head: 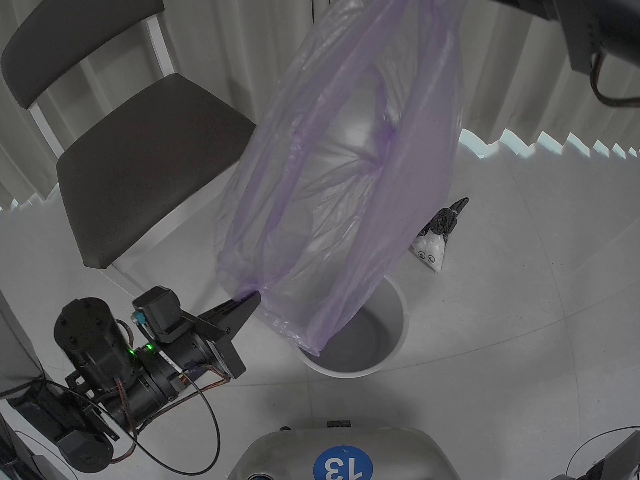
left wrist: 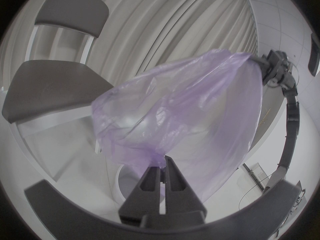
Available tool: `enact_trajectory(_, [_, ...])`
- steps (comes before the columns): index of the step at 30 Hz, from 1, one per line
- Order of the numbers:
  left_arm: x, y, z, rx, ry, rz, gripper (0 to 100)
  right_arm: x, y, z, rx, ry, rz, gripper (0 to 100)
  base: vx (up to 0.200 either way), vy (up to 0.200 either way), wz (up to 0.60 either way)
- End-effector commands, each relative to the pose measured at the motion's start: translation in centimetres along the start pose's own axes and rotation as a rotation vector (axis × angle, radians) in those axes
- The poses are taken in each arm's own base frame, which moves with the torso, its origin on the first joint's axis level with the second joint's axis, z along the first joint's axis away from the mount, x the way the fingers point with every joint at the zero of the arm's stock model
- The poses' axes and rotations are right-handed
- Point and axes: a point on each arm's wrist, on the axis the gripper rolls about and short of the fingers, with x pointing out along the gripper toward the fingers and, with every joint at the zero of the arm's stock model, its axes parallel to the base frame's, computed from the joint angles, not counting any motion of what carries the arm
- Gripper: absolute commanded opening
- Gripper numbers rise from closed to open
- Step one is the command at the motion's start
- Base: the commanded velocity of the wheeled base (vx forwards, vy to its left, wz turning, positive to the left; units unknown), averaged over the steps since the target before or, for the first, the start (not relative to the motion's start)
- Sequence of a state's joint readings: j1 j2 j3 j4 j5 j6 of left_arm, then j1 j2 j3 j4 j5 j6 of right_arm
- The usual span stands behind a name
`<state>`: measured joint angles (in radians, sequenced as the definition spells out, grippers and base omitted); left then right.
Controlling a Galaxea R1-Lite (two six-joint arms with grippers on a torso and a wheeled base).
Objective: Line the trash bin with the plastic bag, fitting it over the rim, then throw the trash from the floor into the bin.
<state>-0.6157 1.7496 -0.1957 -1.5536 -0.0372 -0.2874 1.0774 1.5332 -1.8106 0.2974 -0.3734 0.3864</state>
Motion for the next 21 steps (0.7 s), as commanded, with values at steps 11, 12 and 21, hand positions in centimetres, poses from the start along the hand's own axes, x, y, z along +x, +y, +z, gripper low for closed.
enact_trajectory(11, [-4.1,-1.1,3.6,0.011,-0.162,-0.079,0,-0.5,-6.1,-1.3,-0.060,0.069,-0.231,0,0.000,0.000,0.00])
enact_trajectory(12, [-4.1,-1.2,3.6,0.012,-0.161,-0.082,0,-0.4,-6.4,-1.4,-0.060,0.075,-0.239,0,0.000,0.000,0.00])
enact_trajectory(21, [-4.4,-1.2,3.7,0.019,-0.166,-0.092,0,-1.4,-9.6,-2.5,-0.055,0.127,-0.309,0,0.000,0.000,0.00])
